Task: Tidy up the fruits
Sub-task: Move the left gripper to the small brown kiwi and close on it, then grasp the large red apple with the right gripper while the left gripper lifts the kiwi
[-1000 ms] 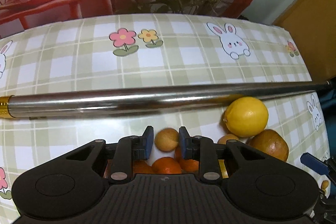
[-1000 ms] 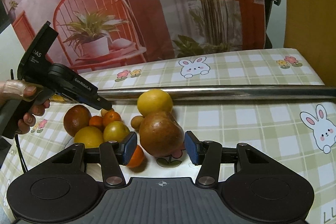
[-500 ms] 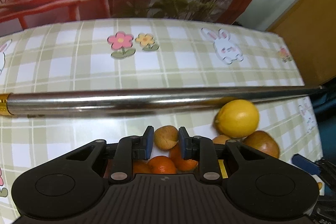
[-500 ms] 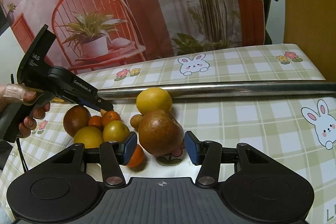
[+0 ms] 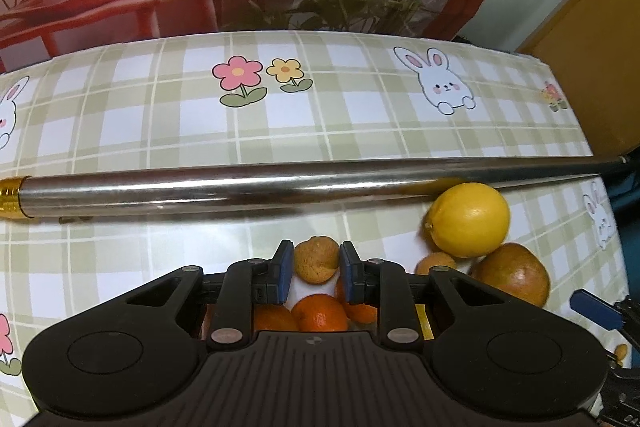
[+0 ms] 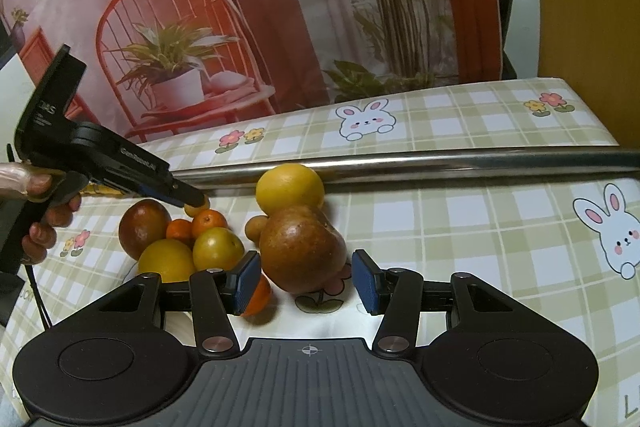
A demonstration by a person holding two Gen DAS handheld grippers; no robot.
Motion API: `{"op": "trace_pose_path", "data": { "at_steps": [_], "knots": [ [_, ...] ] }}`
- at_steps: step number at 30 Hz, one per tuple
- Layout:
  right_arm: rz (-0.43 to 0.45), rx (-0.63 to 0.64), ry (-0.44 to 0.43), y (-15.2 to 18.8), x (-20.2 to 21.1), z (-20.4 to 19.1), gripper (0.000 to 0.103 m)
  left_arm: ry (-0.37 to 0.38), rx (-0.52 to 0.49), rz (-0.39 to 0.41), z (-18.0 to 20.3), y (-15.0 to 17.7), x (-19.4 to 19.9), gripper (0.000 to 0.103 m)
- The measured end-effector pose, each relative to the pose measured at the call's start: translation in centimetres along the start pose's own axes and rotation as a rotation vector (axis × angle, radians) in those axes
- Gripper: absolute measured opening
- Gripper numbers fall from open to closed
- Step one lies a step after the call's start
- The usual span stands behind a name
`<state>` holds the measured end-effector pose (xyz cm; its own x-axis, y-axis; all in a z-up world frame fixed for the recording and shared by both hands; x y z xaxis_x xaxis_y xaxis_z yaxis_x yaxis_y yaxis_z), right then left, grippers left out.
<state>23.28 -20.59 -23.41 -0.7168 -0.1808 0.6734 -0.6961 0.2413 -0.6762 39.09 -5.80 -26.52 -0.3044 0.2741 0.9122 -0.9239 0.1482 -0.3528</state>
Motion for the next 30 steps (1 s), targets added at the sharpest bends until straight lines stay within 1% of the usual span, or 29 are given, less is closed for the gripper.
{"op": "trace_pose_path", "data": {
  "at_steps": [4, 9, 16, 22, 26, 30],
  "knots": [
    [-0.002, -0.007, 0.004, 0.0, -0.1, 0.3, 0.047, -0.001, 0.014, -0.001, -0.2, -0.4, -0.2, 0.027],
    [-0.005, -0.014, 0.002, 0.1, -0.2, 0.5, 0.047, 0.019, 0.025, -0.021, -0.2, -0.5, -0.9, 0.031],
    [-0.007, -0.016, 0.005, 0.1, -0.3, 0.7, 0.047, -0.004, -0.008, 0.003, 0.3, -0.1, -0.9, 0.028],
    [-0.011, -0.030, 0.005, 0.2, -0.4, 1.0, 0.047, 0.020, -0.024, 0.057, 0.3, 0.7, 1.0, 0.028],
    [-0.011, -0.042, -0.003, 0.2, -0.6, 1.1, 0.047, 0.055, -0.014, 0.087, -0.1, 1.0, 2.8, 0.028],
    [-0.011, -0.044, -0.011, 0.1, -0.7, 1.0, 0.050, 0.072, -0.014, 0.120, -0.4, 1.8, 4.7, 0.028]
  ]
}}
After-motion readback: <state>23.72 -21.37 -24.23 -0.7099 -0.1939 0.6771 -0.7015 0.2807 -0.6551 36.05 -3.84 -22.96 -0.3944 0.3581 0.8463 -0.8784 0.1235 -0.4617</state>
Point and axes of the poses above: each gripper's, at about its wrist camera, not at the fingertips, and x roughly against the way its jaws point, z to its right, y to its underside, the point moved 1 cm from there along -x, roughly the way its jaws point
